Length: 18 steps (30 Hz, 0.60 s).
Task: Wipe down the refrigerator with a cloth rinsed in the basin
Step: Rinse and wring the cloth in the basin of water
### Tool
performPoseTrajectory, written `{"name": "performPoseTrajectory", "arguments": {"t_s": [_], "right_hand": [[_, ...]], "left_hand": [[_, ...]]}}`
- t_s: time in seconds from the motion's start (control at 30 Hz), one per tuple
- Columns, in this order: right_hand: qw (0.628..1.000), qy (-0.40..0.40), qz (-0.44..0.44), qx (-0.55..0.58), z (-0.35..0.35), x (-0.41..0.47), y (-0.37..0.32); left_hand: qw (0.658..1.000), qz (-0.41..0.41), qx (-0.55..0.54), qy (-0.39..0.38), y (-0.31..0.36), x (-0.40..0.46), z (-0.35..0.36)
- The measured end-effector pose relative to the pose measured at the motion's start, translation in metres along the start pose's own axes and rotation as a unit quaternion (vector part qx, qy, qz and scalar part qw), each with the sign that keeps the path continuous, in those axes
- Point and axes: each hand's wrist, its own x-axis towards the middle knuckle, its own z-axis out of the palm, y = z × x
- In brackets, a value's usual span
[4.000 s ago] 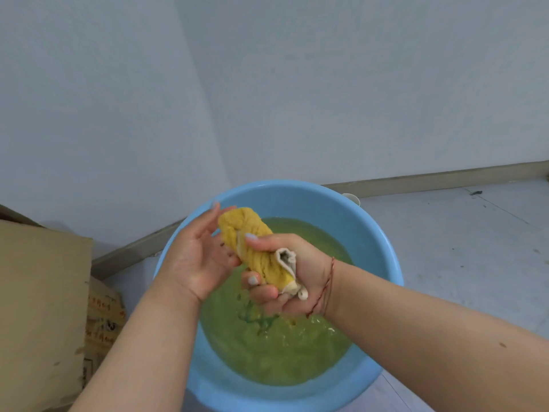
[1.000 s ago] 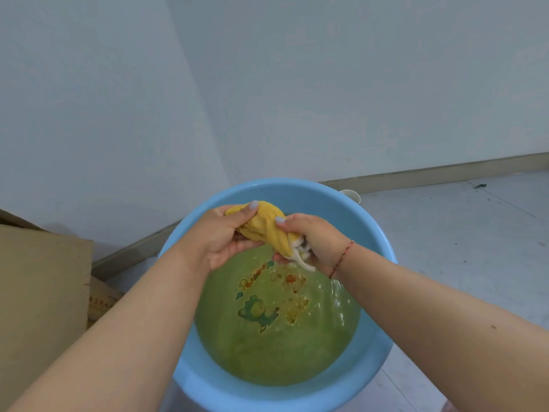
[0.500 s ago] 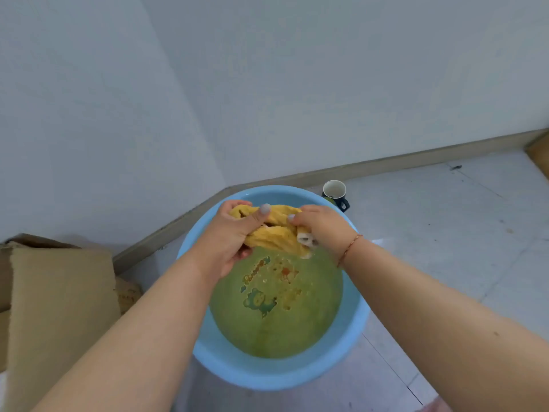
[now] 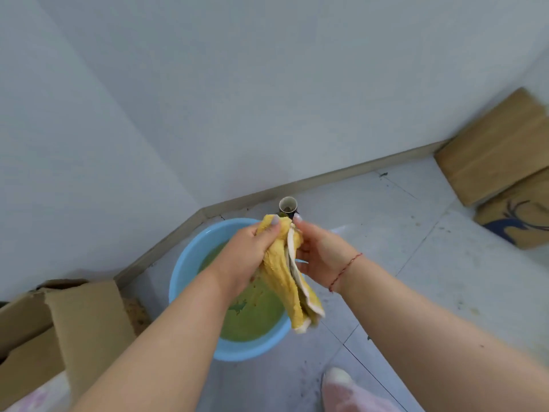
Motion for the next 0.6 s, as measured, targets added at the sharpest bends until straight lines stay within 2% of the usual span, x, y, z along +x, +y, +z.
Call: {"name": "performPoseTrajectory", "arguments": {"t_s": [0.1, 0.23, 0.33, 0.4, 0.5, 0.6], "right_hand": [[0.994, 0.031, -0.057, 0.083, -0.009, -0.035, -0.025], [0.977, 0.105, -0.095, 0.157, -0.034, -0.075, -0.055], [0.973, 0.081, -0.110, 0.186, -0.046, -0.109, -0.069], [0.977, 0.048, -0.130, 0.164, -0.049, -0.127, -0.071], [0.974, 0.084, -0.155, 0.138, -0.060, -0.146, -0.070], [0.961, 0.126, -0.176, 0.173, -0.076, -0.169, -0.063]], "left_hand": [[0.998, 0.011, 0.054, 0.013, 0.021, -0.013, 0.028], [0.998, -0.026, 0.047, 0.038, 0.046, -0.024, 0.061], [0.998, -0.059, 0.005, 0.023, 0.068, -0.032, 0.091], [0.996, -0.030, 0.080, 0.024, 0.078, -0.036, 0.108], [0.980, 0.040, 0.190, 0.043, 0.089, -0.040, 0.134], [0.980, 0.058, 0.188, 0.036, 0.093, -0.042, 0.149]]}}
